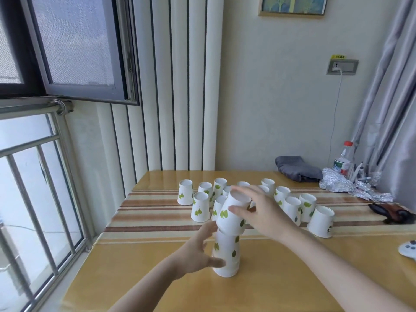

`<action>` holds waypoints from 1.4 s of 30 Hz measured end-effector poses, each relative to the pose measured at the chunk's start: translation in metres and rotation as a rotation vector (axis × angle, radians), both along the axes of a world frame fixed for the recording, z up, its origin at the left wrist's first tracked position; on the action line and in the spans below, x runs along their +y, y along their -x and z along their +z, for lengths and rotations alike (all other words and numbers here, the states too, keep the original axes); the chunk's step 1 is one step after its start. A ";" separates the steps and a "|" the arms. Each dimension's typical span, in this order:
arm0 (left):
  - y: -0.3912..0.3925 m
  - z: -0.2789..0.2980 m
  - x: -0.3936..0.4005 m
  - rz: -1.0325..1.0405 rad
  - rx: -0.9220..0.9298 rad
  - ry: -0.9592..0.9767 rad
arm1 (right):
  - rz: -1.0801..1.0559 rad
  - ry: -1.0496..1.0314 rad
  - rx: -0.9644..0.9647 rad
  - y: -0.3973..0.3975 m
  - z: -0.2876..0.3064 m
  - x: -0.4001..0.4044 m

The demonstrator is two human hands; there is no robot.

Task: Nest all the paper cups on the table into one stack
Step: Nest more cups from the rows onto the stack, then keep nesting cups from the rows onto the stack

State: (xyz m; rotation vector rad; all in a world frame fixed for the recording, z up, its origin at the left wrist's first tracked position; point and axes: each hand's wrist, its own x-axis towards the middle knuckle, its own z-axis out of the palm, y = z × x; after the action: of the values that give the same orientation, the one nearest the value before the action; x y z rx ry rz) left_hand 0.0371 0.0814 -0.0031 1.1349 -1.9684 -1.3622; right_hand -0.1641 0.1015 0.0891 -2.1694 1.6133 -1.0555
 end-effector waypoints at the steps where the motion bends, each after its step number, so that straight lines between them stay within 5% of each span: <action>1: -0.011 0.001 -0.003 -0.030 -0.005 -0.014 | 0.017 -0.016 0.031 -0.003 -0.004 0.000; 10: -0.042 0.026 -0.051 0.363 0.191 0.090 | 0.084 -0.192 0.163 -0.011 -0.050 0.001; 14: -0.022 0.027 -0.080 0.453 0.129 0.197 | 0.029 -0.205 -0.038 -0.004 -0.051 -0.016; 22: 0.021 0.000 -0.134 0.549 -0.051 0.312 | -0.401 -0.261 -0.291 0.047 -0.084 -0.100; 33: 0.023 -0.004 -0.150 0.674 0.101 0.274 | -0.498 -0.321 -0.339 0.055 -0.123 -0.149; 42: 0.024 0.083 -0.077 0.311 0.337 0.313 | -0.514 -0.243 -0.455 0.044 -0.100 -0.117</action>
State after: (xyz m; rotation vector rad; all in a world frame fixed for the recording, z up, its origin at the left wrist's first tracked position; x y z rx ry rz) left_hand 0.0130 0.0048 0.0803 0.9443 -1.6133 -0.9693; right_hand -0.2083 -0.0157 -0.0112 -1.2654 1.9755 -1.2837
